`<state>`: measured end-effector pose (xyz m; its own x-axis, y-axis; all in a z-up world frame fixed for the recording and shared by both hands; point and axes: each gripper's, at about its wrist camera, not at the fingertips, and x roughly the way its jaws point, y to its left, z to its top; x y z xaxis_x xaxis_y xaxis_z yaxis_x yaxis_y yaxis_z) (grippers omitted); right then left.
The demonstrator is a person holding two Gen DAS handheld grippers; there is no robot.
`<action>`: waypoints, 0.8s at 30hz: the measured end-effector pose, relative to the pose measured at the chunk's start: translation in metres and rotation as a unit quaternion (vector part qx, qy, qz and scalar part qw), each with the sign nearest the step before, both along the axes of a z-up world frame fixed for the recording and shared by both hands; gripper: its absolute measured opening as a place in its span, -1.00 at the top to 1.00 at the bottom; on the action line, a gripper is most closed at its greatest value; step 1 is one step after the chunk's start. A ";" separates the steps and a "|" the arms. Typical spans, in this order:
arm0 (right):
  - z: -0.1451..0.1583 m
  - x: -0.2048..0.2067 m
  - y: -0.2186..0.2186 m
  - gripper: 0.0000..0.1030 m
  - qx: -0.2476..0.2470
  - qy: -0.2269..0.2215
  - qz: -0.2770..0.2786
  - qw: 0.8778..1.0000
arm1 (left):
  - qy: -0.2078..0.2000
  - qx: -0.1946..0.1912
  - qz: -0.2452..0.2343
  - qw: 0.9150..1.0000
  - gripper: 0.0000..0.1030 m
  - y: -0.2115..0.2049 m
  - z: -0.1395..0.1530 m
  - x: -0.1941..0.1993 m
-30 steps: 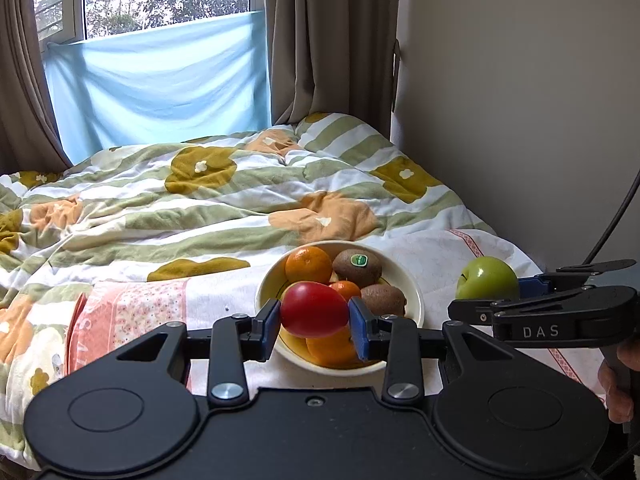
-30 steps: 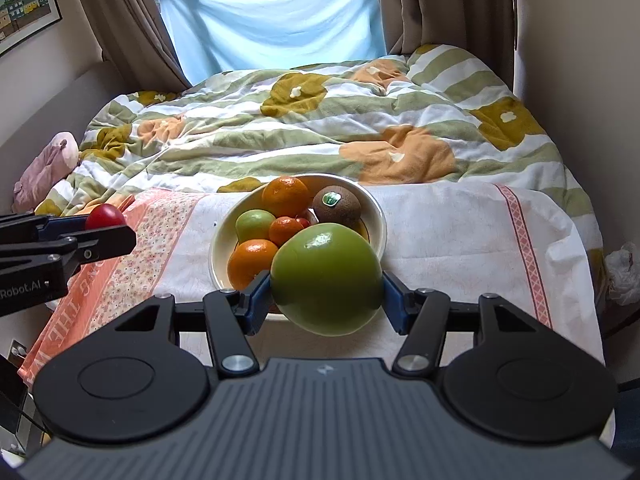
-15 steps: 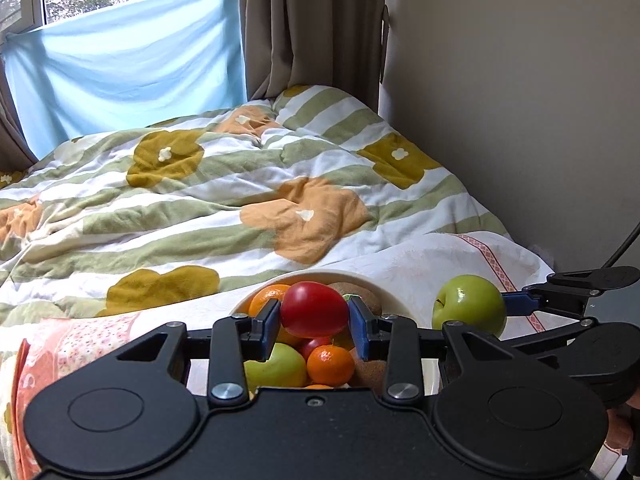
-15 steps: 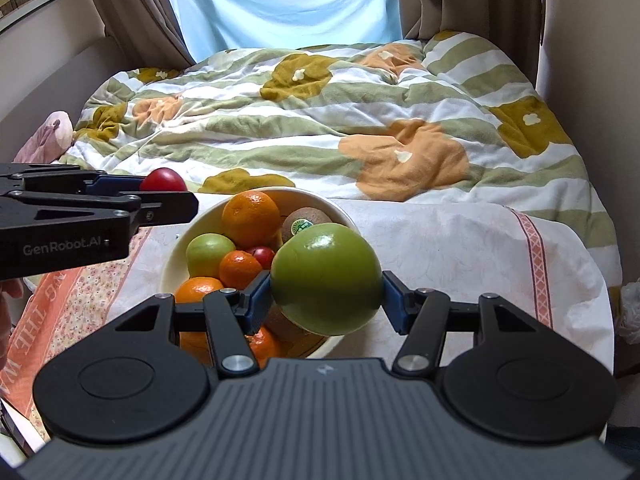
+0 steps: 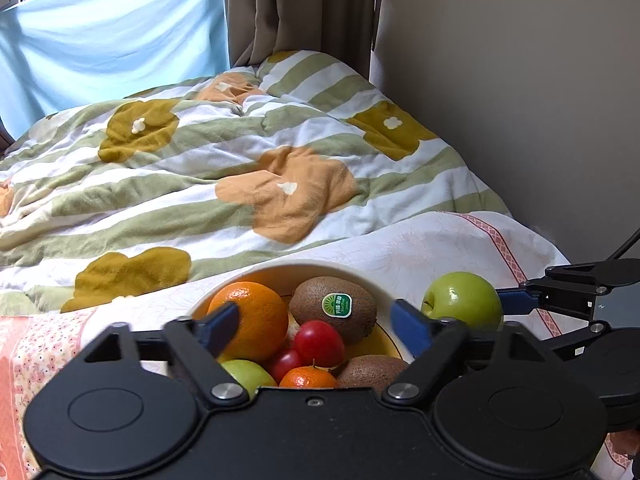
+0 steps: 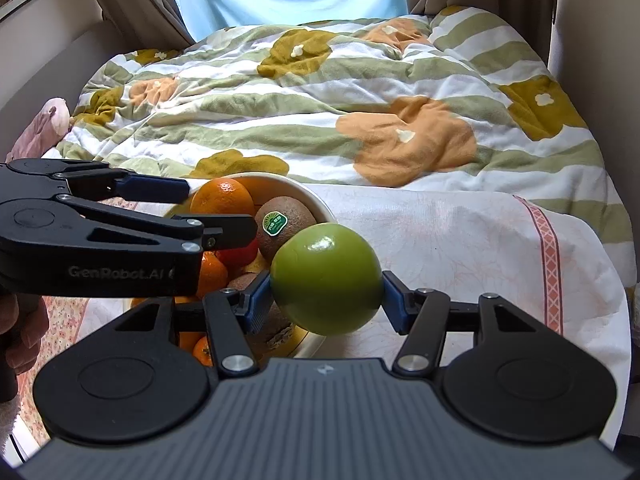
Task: Organize fruits
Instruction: 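Open the left tool to drop the tomato while the right tool releases the apple in the bowl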
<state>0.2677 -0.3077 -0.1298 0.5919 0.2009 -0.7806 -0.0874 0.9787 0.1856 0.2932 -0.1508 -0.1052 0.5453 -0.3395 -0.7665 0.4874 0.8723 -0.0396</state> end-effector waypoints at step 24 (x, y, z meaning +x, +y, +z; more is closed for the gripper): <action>-0.004 0.021 0.027 -0.46 0.006 -0.016 0.021 1.000 | -0.012 -0.011 0.091 0.996 -0.89 0.075 0.025 -0.019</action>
<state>0.2885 -0.2805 -0.1341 0.6068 0.2359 -0.7591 -0.1348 0.9717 0.1942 0.2738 -0.0758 -0.0799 0.6176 -0.2492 -0.7460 0.3220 0.9455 -0.0492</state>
